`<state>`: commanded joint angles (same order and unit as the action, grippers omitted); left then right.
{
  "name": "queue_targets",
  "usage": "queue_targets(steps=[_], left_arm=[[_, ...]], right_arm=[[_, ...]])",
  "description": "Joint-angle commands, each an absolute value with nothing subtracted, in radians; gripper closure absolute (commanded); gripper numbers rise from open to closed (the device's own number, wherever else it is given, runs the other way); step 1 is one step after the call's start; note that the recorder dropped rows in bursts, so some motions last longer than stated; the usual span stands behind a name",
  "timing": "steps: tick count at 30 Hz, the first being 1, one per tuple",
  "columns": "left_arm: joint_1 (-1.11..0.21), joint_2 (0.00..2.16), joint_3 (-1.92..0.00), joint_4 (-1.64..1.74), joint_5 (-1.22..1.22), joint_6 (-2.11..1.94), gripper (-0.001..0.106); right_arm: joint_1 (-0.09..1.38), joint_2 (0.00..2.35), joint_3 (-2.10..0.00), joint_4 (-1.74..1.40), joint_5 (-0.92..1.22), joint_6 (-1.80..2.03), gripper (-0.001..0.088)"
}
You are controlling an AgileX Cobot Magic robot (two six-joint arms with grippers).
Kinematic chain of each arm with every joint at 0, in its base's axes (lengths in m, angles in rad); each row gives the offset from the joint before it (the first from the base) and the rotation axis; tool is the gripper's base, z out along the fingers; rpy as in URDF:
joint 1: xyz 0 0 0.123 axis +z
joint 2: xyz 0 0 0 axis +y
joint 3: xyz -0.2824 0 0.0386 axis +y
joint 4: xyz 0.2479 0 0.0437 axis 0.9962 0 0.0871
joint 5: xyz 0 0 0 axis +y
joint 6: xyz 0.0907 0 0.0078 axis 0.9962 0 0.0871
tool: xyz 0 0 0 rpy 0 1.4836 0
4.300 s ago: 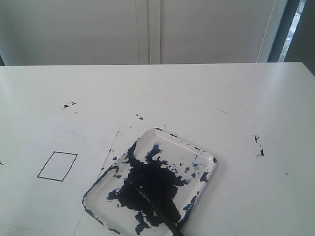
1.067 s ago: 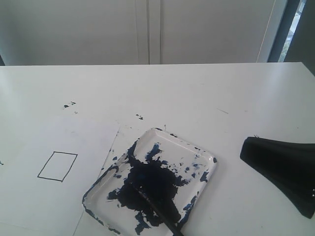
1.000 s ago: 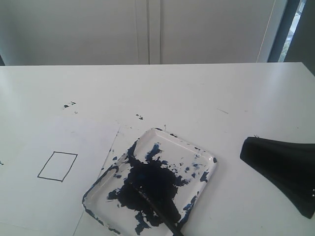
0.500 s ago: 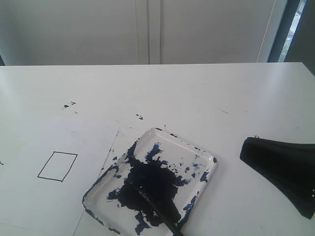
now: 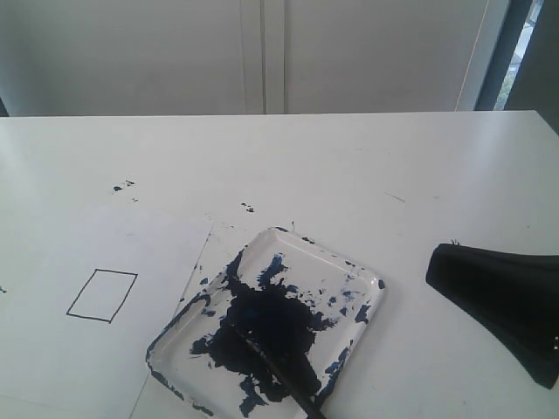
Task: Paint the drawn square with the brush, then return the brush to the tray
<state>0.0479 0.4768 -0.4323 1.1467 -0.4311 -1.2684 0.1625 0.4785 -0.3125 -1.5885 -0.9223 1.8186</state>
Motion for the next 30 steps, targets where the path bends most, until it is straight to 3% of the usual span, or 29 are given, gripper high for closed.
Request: queue_targets(steps=[11, 30], left_arm=[[0.048, 0.477, -0.38, 0.408, 0.091, -0.605, 0.105], [0.048, 0.477, -0.5, -0.571, 0.686, 0.388, 0.105]], right_arm=[[0.163, 0.479, -0.313, -1.588, -0.922, 1.819, 0.0868], [0.163, 0.479, -0.313, -1.588, -0.922, 1.819, 0.0868]])
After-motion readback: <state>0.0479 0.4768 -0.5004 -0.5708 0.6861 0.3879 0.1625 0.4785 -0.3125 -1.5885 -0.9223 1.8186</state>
